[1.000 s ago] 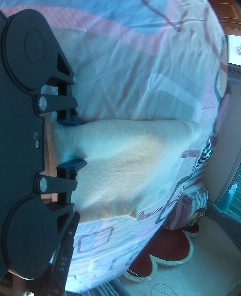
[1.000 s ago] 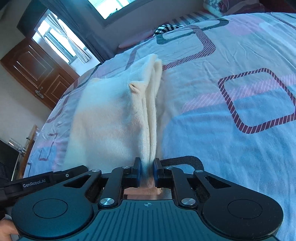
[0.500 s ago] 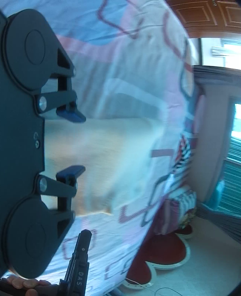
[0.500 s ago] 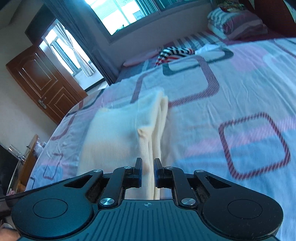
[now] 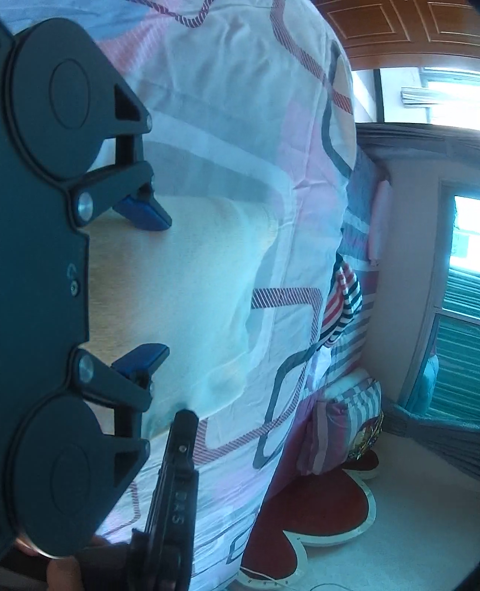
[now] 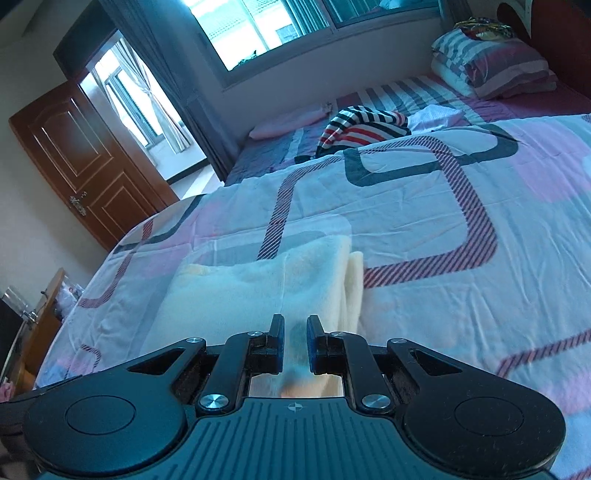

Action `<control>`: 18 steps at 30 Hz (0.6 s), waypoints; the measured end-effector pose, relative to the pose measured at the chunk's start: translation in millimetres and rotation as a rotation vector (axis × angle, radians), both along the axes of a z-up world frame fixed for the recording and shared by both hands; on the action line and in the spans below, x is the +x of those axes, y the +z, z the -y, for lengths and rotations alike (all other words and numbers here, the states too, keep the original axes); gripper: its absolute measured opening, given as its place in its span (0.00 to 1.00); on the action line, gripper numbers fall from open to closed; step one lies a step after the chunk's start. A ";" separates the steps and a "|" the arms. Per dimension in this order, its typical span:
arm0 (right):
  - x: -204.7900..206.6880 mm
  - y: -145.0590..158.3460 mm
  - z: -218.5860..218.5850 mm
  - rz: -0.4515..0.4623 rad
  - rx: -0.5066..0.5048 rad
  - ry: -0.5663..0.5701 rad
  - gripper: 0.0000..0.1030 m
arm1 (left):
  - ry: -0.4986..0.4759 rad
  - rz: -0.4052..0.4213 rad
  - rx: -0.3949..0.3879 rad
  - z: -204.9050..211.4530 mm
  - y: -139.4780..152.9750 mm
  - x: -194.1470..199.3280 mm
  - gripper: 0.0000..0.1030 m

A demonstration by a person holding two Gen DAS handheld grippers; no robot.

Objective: Fold small clothes

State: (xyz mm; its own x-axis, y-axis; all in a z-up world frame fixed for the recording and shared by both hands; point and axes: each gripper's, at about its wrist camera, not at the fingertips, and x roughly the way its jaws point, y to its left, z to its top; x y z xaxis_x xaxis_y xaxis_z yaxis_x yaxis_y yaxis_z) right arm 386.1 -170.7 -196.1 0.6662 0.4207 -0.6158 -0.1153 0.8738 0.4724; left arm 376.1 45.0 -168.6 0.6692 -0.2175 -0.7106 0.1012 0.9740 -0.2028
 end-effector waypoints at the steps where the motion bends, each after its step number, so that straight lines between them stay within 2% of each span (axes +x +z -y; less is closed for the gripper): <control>1: 5.2 -3.2 -2.1 -0.002 -0.013 -0.001 0.12 | -0.003 -0.011 -0.007 -0.1 -1.7 2.4 0.64; 4: 18.4 -19.9 -10.6 -0.053 -0.093 0.016 0.11 | 0.015 -0.029 -0.047 -4.2 -7.5 6.8 0.64; 7: 18.9 -25.2 -10.3 -0.042 -0.111 0.019 0.11 | 0.013 -0.030 -0.038 -3.1 -6.2 7.4 0.66; 10: 15.5 -20.8 -7.4 -0.044 -0.098 0.024 0.12 | -0.002 -0.026 -0.014 -0.6 -2.6 4.0 0.69; 14: -1.2 -6.7 -3.0 -0.022 -0.062 0.015 0.12 | 0.000 -0.031 -0.026 -1.6 4.3 -0.7 0.73; 18: -31.9 6.1 -6.5 0.022 -0.117 0.029 0.12 | -0.006 -0.036 -0.026 -2.3 10.9 -15.0 0.78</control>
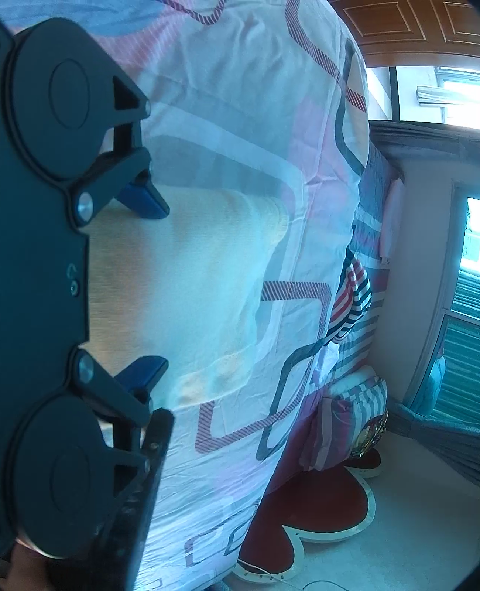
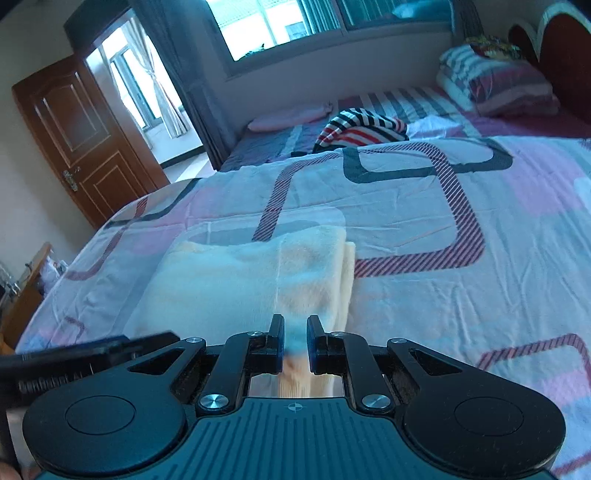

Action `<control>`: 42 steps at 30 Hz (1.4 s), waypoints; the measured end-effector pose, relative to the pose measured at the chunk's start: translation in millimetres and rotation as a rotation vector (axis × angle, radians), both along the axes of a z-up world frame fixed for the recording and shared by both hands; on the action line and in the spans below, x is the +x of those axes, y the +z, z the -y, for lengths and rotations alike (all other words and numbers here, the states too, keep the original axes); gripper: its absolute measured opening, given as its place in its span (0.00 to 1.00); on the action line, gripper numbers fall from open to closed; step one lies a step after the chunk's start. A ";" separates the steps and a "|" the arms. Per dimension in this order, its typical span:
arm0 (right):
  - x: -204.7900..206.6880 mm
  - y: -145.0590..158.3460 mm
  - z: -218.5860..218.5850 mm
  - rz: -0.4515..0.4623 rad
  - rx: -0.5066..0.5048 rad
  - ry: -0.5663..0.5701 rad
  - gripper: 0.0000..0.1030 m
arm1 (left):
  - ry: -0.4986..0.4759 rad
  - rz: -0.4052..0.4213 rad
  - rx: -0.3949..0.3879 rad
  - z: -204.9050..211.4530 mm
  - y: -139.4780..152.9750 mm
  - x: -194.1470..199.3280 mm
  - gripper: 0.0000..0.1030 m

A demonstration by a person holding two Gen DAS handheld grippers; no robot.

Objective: Fold small clothes

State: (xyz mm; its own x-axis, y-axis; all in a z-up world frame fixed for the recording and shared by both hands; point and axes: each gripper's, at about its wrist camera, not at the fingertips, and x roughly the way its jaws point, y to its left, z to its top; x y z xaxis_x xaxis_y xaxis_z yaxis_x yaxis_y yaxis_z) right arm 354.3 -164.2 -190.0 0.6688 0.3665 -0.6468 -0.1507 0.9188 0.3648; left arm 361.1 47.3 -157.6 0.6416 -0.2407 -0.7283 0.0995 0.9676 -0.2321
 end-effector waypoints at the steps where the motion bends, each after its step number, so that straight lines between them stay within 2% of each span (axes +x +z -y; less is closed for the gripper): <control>1: -7.6 0.4 0.0 0.005 -0.007 -0.002 0.12 | -0.003 -0.001 0.003 -0.1 0.6 -5.7 0.79; 5: -44.1 -2.9 0.9 -0.001 -0.026 -0.005 0.12 | -0.031 -0.022 0.014 1.3 -5.3 -34.2 0.81; 9: -79.7 -11.3 0.6 -0.023 -0.029 -0.001 0.12 | -0.080 -0.030 0.079 7.6 -19.6 -63.7 0.82; 12: -97.8 -22.0 -5.9 -0.045 -0.083 0.012 0.12 | -0.094 -0.031 0.116 11.8 -26.5 -75.7 0.82; 15: -105.1 -31.3 -6.7 -0.061 -0.097 -0.008 0.12 | -0.099 -0.030 0.114 11.7 -25.4 -82.0 0.89; 17: -108.5 -27.0 -7.5 -0.059 -0.091 -0.023 0.12 | -0.093 -0.049 0.103 9.9 -22.5 -83.5 1.00; 20: -117.9 -18.6 -11.9 -0.031 -0.101 -0.026 0.13 | -0.075 -0.074 0.122 8.6 -20.2 -86.9 0.99; 23: -119.5 -23.7 -16.1 -0.062 -0.117 -0.028 0.13 | -0.043 -0.144 0.154 8.8 -22.5 -87.7 0.99; 25: -121.5 -24.2 -15.0 -0.067 -0.111 -0.043 0.13 | -0.021 -0.160 0.174 6.5 -22.8 -91.2 0.99; 30: -139.4 -7.5 -10.3 -0.040 -0.083 -0.076 0.18 | -0.050 -0.083 0.203 3.0 -2.2 -113.4 0.99; 32: -151.4 1.8 -8.5 -0.025 -0.068 -0.081 0.29 | -0.067 -0.033 0.218 3.4 12.8 -125.8 0.99; 34: -167.8 13.2 -7.8 -0.003 -0.061 -0.081 0.45 | -0.073 0.025 0.221 2.7 29.4 -141.5 0.99; 36: -185.3 26.3 -7.0 0.022 -0.062 -0.074 0.46 | -0.076 0.073 0.215 1.8 46.2 -158.3 0.99; 39: -212.0 45.3 -4.9 0.049 -0.053 -0.056 0.49 | -0.072 0.095 0.229 3.3 67.2 -178.6 0.99; 42: -235.4 63.1 -1.4 0.069 -0.040 -0.037 0.57 | -0.075 0.119 0.240 4.1 86.5 -200.4 0.94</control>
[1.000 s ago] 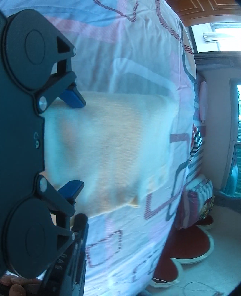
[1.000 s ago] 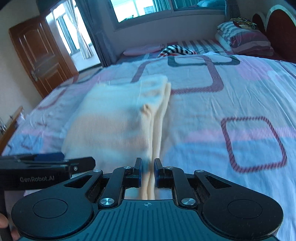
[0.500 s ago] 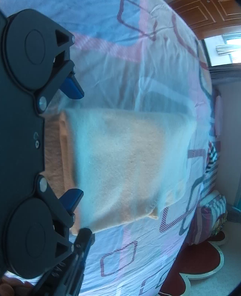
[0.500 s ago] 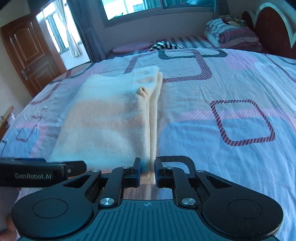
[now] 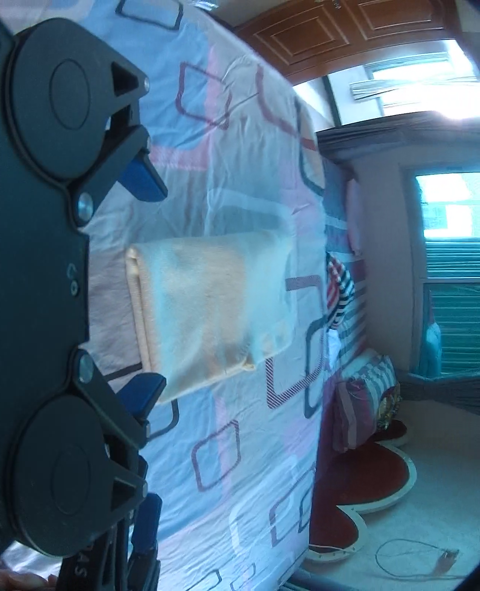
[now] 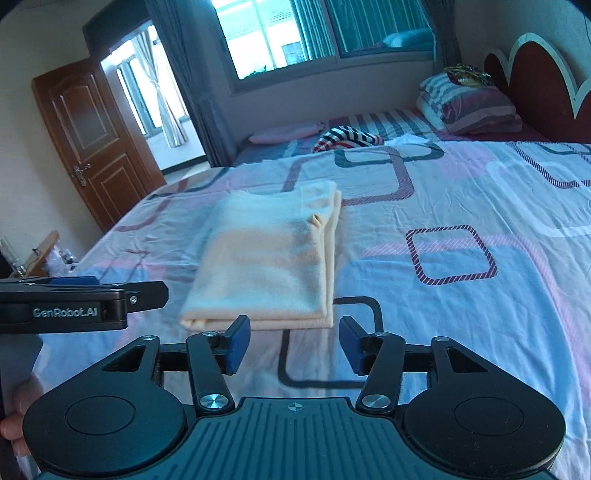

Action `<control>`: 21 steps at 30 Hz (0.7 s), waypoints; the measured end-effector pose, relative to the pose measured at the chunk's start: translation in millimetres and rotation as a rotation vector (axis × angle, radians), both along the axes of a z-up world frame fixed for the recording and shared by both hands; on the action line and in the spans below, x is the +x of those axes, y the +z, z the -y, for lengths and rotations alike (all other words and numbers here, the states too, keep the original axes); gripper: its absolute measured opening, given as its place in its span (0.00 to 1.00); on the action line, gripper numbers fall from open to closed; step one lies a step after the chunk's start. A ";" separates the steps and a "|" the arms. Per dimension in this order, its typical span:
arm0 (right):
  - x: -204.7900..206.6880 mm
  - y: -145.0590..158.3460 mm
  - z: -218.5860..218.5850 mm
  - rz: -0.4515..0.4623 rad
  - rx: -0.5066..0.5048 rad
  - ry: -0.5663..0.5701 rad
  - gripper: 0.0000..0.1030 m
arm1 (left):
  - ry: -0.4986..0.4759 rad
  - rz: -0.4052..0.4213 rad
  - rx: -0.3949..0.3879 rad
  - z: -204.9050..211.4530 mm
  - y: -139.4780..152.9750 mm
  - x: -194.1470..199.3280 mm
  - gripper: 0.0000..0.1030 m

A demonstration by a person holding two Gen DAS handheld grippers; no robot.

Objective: Fold small clothes

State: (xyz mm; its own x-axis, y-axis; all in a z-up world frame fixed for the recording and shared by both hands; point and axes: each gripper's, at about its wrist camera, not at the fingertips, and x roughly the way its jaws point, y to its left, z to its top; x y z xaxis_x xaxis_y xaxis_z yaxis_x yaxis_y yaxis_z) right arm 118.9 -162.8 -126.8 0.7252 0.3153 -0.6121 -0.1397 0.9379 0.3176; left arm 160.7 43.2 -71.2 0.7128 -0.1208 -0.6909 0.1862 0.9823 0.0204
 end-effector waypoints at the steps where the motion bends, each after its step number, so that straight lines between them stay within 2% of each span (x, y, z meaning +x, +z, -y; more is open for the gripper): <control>1: -9.9 8.0 0.0 0.015 -0.003 0.004 0.63 | 0.011 0.012 0.005 -0.2 6.1 -7.9 0.95; 2: -18.5 15.6 0.2 0.030 -0.007 0.011 0.65 | 0.026 0.026 0.011 -0.8 12.7 -16.2 0.95; 4: -36.2 32.0 2.4 0.069 -0.013 0.015 0.78 | 0.065 0.074 0.029 -2.2 24.8 -34.0 0.95; 7: -61.7 54.2 7.5 0.124 -0.018 0.026 0.89 | 0.126 0.099 0.071 -1.1 39.9 -56.1 0.98; 10: -82.9 67.7 12.1 0.161 -0.051 0.021 1.00 | 0.151 0.092 0.038 -1.5 50.8 -77.0 0.98; 21: -161.2 77.3 34.3 0.183 -0.097 -0.066 1.00 | 0.218 0.058 0.018 23.2 60.0 -172.8 0.99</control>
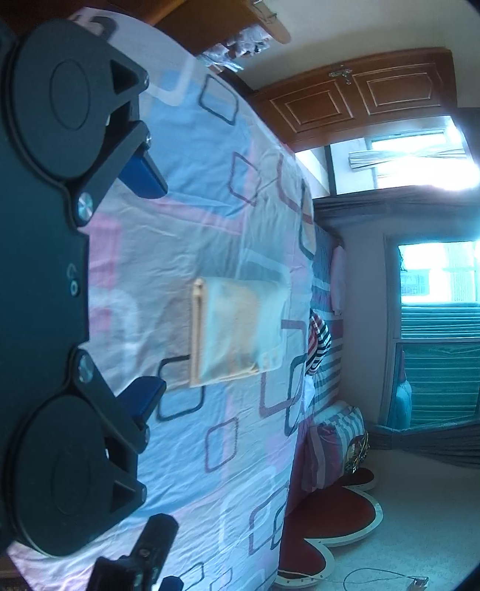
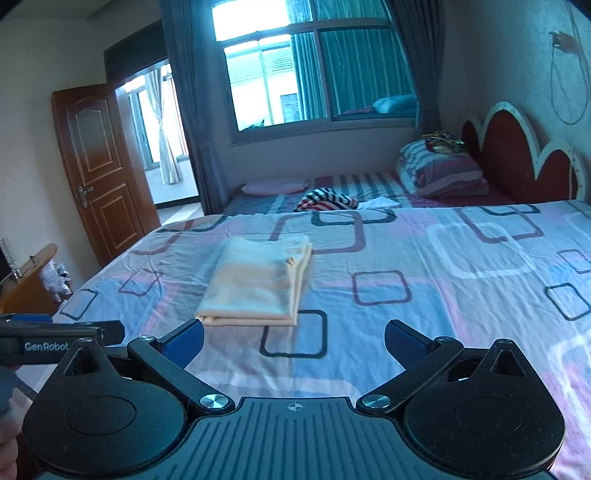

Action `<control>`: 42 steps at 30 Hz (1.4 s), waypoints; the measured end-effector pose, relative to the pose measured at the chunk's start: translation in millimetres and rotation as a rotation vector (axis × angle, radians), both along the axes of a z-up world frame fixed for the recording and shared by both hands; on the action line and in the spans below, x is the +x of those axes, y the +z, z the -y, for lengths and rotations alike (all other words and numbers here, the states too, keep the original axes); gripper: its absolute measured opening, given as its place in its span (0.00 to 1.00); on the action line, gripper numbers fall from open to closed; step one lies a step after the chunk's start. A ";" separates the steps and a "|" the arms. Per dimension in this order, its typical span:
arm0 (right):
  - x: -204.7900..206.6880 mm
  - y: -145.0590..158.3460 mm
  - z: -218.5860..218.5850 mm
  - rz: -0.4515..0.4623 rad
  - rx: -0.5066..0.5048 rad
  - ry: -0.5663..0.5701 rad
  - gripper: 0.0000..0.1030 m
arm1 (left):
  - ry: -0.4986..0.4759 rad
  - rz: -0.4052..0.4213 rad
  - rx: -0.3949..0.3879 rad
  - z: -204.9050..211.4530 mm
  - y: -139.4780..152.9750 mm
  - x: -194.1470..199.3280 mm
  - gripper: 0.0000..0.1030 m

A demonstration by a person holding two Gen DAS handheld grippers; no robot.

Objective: Fold small clothes

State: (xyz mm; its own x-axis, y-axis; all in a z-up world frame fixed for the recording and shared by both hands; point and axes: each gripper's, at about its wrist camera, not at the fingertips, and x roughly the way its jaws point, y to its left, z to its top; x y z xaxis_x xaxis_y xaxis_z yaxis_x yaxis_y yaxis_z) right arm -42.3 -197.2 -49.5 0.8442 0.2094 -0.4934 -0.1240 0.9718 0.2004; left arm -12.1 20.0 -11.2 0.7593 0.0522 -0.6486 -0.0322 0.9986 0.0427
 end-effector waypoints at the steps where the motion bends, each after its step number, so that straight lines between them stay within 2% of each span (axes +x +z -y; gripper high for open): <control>1: -10.6 2.7 2.3 0.010 -0.003 0.000 1.00 | -0.003 -0.004 -0.011 0.3 1.6 -7.8 0.99; 7: -48.5 11.6 6.4 0.039 -0.011 0.039 1.00 | 0.021 0.005 -0.037 1.1 8.1 -39.7 0.99; 16: -68.9 19.2 2.9 0.070 -0.003 0.062 1.00 | 0.057 0.010 -0.046 -8.8 12.7 -65.1 0.99; 29: -78.8 22.8 -0.4 0.092 -0.012 0.064 1.00 | 0.071 0.023 -0.036 -10.1 15.4 -76.3 0.99; 42: -74.3 16.9 1.9 0.071 -0.019 0.086 1.00 | 0.101 0.018 -0.048 -11.7 14.2 -75.6 0.99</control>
